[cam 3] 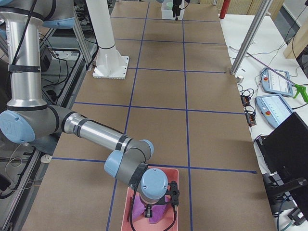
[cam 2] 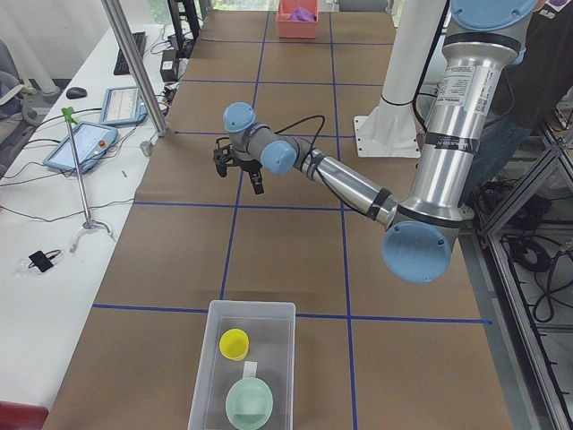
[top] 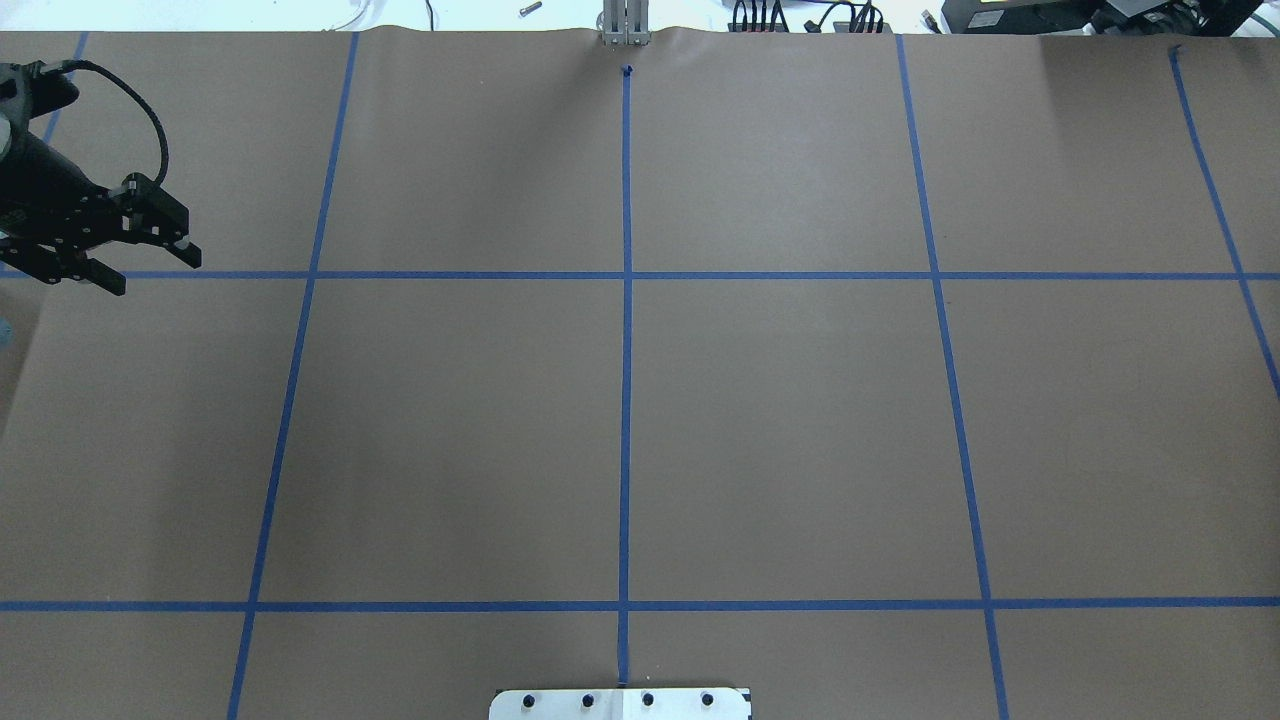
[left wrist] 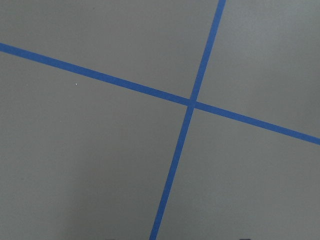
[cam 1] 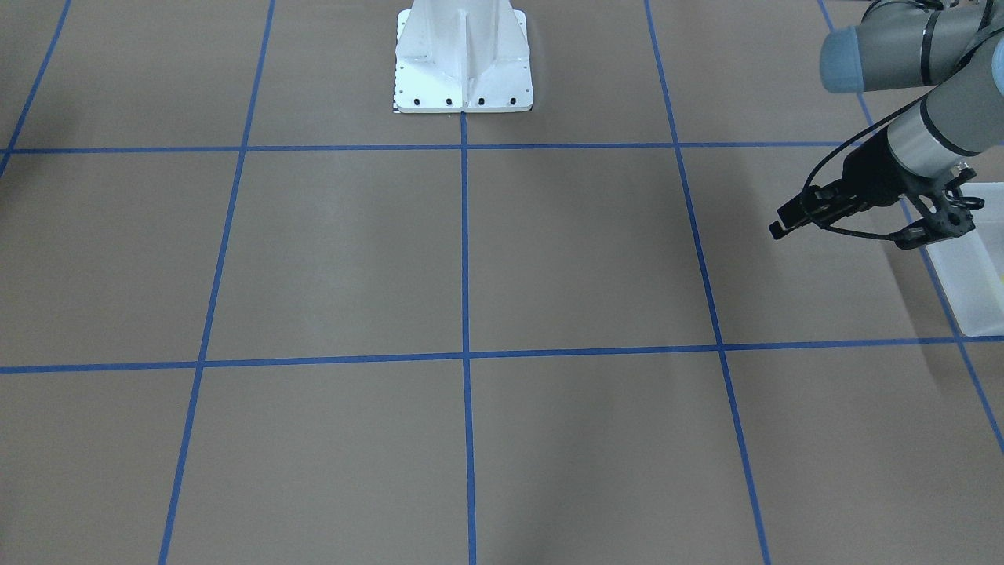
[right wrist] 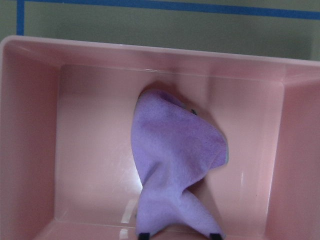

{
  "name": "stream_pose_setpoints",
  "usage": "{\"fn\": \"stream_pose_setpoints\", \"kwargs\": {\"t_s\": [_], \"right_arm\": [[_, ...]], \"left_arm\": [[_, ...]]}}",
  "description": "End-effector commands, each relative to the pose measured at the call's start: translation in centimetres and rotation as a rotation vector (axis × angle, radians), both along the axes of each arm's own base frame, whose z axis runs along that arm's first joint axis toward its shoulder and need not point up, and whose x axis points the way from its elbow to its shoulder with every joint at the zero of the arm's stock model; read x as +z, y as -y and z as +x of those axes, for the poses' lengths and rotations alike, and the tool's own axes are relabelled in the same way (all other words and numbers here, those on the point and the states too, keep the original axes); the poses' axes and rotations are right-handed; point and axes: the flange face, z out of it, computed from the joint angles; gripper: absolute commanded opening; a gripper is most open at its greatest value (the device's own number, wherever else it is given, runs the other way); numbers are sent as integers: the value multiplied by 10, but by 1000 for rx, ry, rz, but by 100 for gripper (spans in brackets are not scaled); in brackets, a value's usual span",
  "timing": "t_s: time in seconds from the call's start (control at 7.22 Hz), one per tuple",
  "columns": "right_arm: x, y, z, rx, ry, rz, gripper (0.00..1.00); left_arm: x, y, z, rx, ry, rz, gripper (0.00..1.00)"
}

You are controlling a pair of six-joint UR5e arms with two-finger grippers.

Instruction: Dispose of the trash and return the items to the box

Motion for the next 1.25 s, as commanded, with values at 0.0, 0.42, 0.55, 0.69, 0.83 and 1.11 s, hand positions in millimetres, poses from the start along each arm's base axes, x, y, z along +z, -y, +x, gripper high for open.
{"fn": "stream_pose_setpoints", "kwargs": {"t_s": [0.0,0.42,0.55,0.69,0.83,1.11], "right_arm": [[-54,34,-19,81,14,15,100],[-173,83,-128,102,36,3,100],[-214,86,-166,98,41,8,100],[-245,86,-198,96,48,3,100],[-263,82,-224,74,54,2,100],[-275,77,-254,12,58,25,100]], "left_arm": [[2,-5,-6,31,0,53,86],[6,-19,-25,67,39,186,86],[13,-20,-32,97,69,257,95],[26,-20,-45,139,106,323,97],[34,-20,-59,155,118,358,97],[56,-22,-77,226,171,450,97]]}}
